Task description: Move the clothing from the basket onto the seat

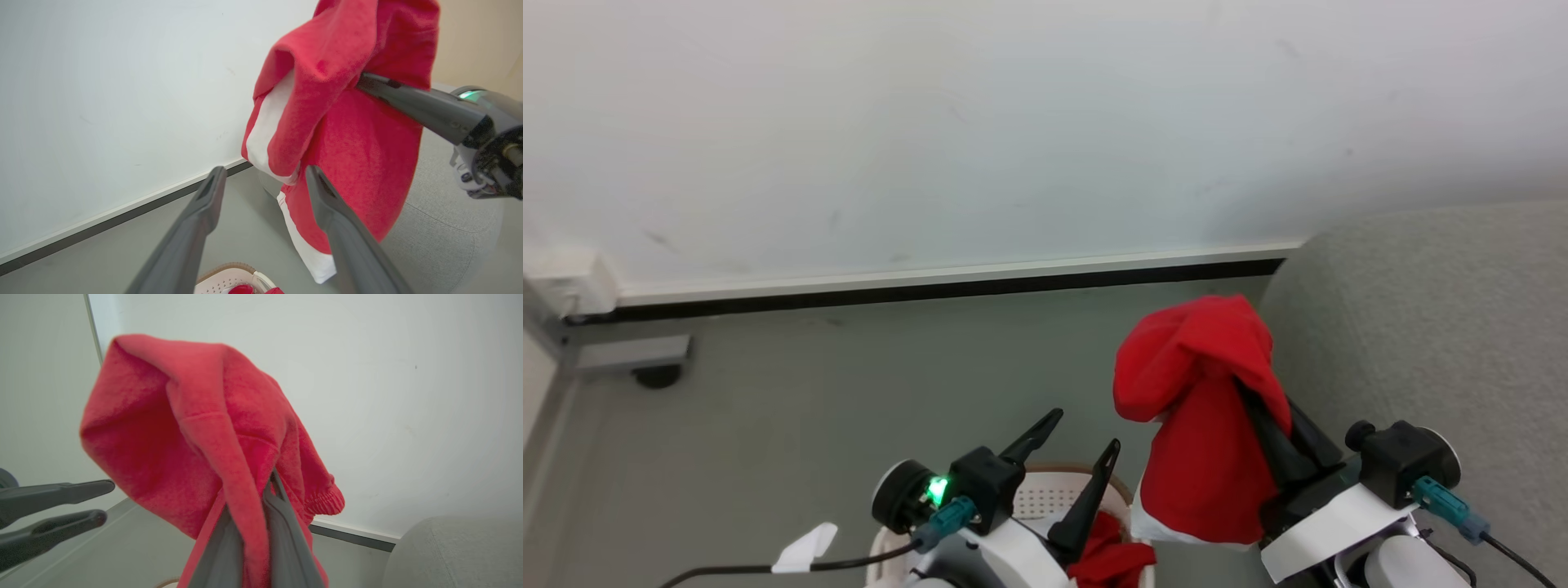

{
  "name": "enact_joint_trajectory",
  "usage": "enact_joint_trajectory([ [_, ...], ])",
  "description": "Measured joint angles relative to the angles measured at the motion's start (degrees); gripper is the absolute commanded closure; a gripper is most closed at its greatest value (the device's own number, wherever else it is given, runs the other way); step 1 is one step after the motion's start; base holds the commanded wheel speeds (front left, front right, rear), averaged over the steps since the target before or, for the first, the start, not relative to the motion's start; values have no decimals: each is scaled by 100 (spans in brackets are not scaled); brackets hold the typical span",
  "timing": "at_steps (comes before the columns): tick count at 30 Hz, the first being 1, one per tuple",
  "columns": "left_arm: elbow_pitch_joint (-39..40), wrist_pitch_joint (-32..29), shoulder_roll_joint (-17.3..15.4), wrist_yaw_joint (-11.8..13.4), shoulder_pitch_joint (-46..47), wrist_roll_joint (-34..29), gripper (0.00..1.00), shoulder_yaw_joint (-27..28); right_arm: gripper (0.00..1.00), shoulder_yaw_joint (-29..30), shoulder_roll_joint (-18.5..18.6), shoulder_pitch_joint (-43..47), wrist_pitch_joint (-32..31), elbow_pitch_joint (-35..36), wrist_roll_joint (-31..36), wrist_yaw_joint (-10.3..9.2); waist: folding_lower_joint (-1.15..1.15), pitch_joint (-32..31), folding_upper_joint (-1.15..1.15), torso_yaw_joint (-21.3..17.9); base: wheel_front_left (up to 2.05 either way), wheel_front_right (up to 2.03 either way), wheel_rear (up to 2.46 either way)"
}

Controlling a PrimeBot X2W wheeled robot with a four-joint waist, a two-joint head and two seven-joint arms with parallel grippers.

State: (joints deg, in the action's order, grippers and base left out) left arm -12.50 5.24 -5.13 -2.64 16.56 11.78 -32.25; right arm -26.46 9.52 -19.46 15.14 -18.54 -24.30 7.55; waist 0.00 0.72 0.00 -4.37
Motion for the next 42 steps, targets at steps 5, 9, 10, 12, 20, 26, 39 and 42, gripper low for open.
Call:
enact_joint_trajectory([
  [5,-37,42,21,16,21,0,0,-73,100,123,131,115,0,135,16,0,0,48,0,-449,0,0,0],
  [9,-68,48,45,19,96,0,0,-145,100,291,222,277,0,271,52,0,0,125,0,-815,0,0,0],
  [10,-76,51,54,19,109,0,0,-166,100,324,248,331,0,303,53,0,0,151,0,-902,0,0,0],
  [12,-80,77,71,16,144,0,0,-222,100,411,283,442,0,366,54,0,0,213,0,-1057,0,0,0],
  [20,-92,41,115,-33,380,-29,0,-466,100,826,277,671,0,639,97,0,0,661,0,-1427,0,0,0],
  [26,-14,-44,53,-85,759,-169,0,-535,100,1378,135,413,0,851,103,0,0,1212,0,-1505,0,0,0],
  [39,522,-447,-254,-212,2118,-560,0,-514,100,3575,734,-2274,1,265,539,0,2,3238,0,-1351,0,0,0],
  [42,580,-466,-302,-201,2305,-593,0,-433,100,3972,1031,-2949,0,-238,821,0,2,3708,0,-1278,0,0,0],
])
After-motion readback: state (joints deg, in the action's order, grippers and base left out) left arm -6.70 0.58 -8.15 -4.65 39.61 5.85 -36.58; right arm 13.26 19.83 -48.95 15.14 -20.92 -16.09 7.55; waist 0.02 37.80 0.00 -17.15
